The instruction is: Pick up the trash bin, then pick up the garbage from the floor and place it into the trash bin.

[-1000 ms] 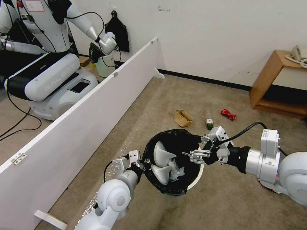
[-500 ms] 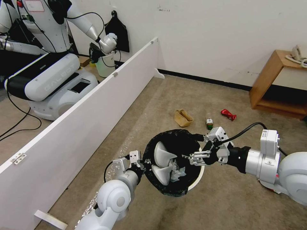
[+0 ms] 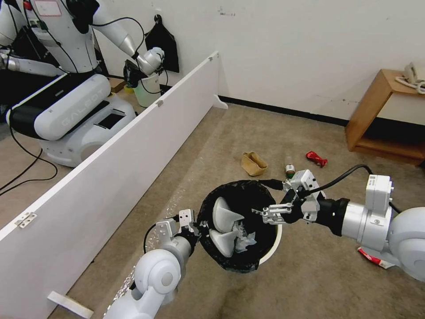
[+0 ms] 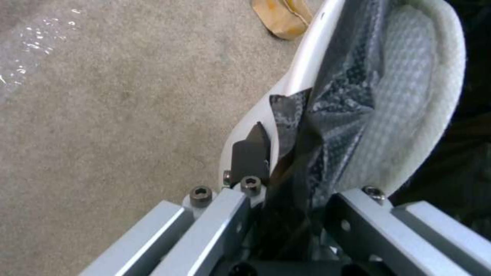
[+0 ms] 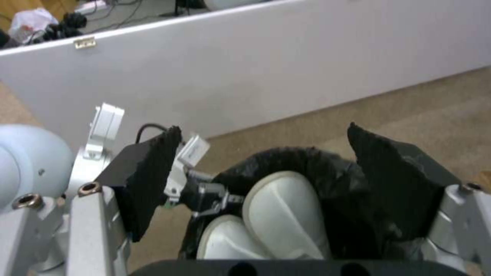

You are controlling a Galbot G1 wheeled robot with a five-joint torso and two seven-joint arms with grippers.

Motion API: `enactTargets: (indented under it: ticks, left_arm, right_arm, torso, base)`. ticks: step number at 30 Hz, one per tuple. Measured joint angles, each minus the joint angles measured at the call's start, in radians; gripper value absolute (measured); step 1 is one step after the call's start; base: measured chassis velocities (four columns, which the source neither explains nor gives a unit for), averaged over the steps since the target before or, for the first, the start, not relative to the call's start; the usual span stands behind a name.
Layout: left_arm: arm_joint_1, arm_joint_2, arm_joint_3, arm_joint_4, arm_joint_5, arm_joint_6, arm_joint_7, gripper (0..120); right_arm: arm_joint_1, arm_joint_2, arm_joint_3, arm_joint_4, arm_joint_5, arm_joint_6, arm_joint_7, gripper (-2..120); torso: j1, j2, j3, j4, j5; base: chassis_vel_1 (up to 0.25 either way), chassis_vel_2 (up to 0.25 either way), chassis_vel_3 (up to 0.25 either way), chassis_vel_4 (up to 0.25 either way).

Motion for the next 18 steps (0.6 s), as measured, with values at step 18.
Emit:
enactTargets:
  ticks: [18]
  left_arm:
    - [0.007,0.025,-0.04,-0.042,-0.057,0.009,-0.015,1]
  right_arm:
    - [-0.023,0.084,0.124,-0.031,-0.008,0.013,0.045,98]
  torso:
    - [0.0,0.0,0.0,0.0,0.0]
  base:
    - [0.0,0.0,0.0,0.0]
